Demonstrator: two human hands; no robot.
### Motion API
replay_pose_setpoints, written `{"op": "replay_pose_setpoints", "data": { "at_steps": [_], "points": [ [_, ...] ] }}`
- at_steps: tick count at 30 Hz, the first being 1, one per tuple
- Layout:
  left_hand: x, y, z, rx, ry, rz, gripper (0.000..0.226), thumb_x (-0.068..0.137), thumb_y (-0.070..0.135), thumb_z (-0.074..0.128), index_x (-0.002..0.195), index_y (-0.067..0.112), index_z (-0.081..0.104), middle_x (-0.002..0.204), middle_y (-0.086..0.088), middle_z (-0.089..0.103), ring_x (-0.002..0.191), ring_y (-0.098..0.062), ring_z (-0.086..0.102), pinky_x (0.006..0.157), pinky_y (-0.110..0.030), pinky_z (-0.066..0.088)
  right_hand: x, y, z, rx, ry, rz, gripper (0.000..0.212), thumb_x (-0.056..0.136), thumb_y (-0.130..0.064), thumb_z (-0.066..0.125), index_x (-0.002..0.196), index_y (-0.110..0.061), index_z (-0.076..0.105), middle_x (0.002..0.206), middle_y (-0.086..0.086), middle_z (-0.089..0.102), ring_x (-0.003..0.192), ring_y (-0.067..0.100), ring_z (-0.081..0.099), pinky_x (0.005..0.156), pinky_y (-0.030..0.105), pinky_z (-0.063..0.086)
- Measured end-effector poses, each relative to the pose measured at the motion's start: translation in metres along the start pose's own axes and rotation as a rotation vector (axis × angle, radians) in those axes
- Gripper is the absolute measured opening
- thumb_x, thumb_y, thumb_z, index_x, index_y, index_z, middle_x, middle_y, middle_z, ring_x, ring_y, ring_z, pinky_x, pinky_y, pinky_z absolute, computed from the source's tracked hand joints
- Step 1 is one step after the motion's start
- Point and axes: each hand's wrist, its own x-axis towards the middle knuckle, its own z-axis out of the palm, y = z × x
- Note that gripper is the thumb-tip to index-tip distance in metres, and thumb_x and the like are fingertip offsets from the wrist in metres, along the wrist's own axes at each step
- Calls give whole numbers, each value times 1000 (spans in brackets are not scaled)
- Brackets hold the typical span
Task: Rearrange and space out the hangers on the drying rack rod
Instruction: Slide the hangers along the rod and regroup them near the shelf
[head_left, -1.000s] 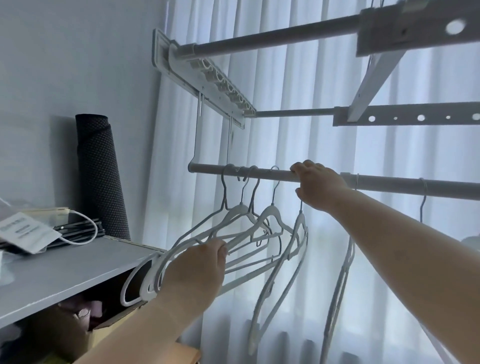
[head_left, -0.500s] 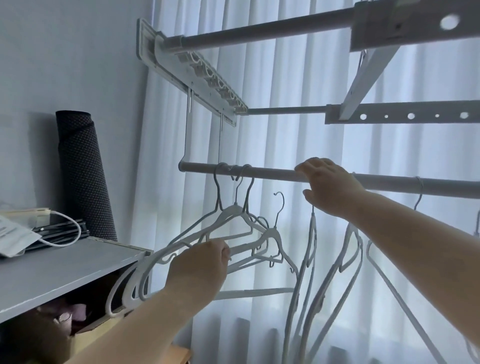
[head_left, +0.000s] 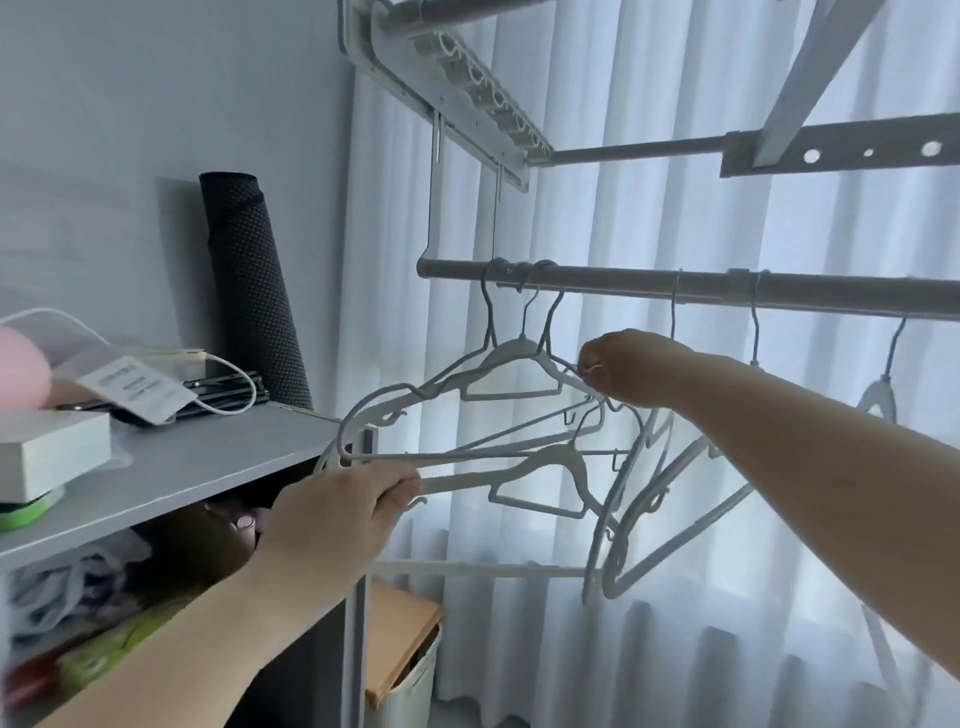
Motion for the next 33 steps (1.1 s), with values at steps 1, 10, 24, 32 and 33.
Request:
{"op": "replay_pose_setpoints", "data": {
  "at_steps": [1,10,24,32,33],
  "points": [
    [-8,-2,-6,-1,-13,-14,25,93,34,42,102,27,64,45,10,42,50,-8,44,55,-20,38,-2,-4,-1,24,-19,-21,32,95,-17,39,118,-7,59,123,12,59,112,29,55,92,34,45],
    [-49,-2,-40,69,129,-280,19,90,30,50,105,23,59,100,9,53,92,-8,45,70,-22,33,-29,-18,-5,427,-116,-228,19,88,-15,57,74,-8,69,53,-6,57,48,8,51,39,1,38],
    [-113,31,-59,-245,-180,-508,9,87,46,49,82,39,50,98,13,56,92,-8,57,74,-21,44,-74,-112,-2,1183,-269,-299,19,88,0,53,74,-12,56,32,-3,57,29,5,56,31,14,43],
    [-110,53,-46,-305,-347,-556,84,74,46,67,141,33,18,109,11,52,80,-7,53,70,-19,45,-86,-130,-8,1669,-419,-220,17,89,-1,54,73,-1,57,54,7,64,38,7,63,38,16,52],
    [-110,54,-42,-286,-355,-550,86,74,40,68,142,33,16,100,12,52,73,-4,52,65,-17,43,-88,-131,-8,1695,-416,-224,17,89,-1,54,73,-1,57,54,7,64,38,6,63,39,16,52]
  ]
}}
